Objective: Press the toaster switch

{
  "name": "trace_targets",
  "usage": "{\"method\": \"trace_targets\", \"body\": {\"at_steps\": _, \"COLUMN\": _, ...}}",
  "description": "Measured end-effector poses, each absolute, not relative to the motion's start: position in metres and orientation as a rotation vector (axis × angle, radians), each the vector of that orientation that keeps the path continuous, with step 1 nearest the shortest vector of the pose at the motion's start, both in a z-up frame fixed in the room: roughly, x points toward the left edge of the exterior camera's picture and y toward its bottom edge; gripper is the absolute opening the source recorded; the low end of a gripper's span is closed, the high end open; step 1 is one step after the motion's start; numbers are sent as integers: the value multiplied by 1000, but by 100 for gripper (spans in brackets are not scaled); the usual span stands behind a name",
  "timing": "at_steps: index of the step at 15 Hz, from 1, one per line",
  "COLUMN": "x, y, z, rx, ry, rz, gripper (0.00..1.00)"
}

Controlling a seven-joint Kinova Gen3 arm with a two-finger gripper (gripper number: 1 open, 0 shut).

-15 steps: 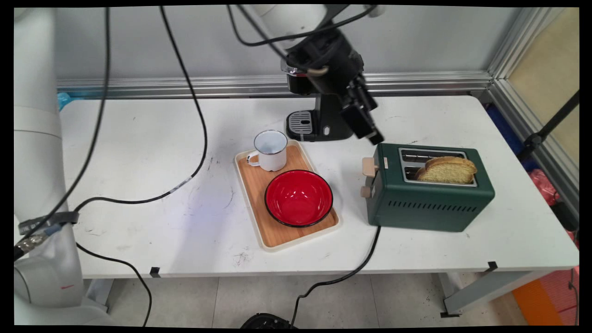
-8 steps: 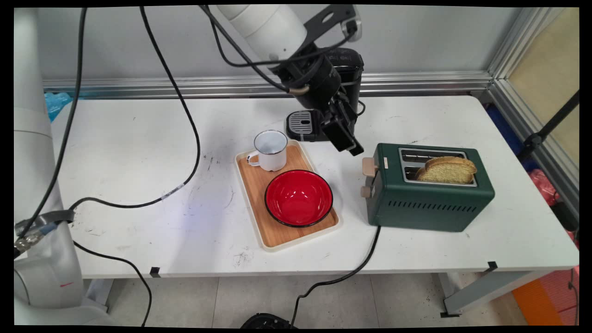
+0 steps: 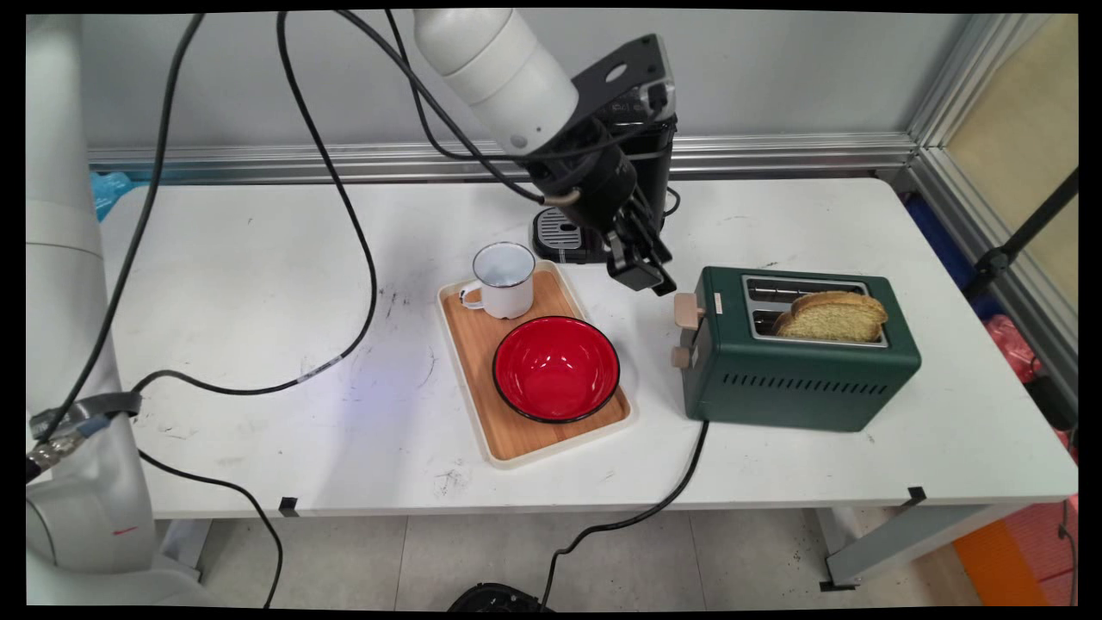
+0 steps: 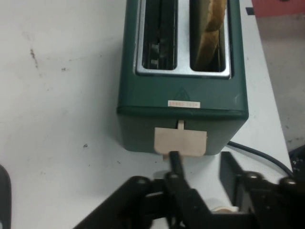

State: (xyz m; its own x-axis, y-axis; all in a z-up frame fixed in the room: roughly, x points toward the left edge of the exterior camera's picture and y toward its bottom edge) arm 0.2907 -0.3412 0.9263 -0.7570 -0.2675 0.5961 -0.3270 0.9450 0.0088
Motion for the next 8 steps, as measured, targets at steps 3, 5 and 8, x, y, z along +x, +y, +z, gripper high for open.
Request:
{"method": "trace_targets", "body": {"at_steps": 3, "x": 288, "y": -342, "z": 917, "rx": 408, "ry": -2480, "rz": 136, "gripper": 0}}
{"method": "trace_targets", "body": {"at_steps": 5, "x": 286, "y": -343, "z": 910, "rx": 401, "ry": -2483, "rz": 143, "gripper": 0}}
{"method": "trace_targets", "body": {"at_steps": 8, "x": 280, "y": -346, "z": 903, "rx": 396, "ry": -2482, "rz": 151, "gripper": 0}}
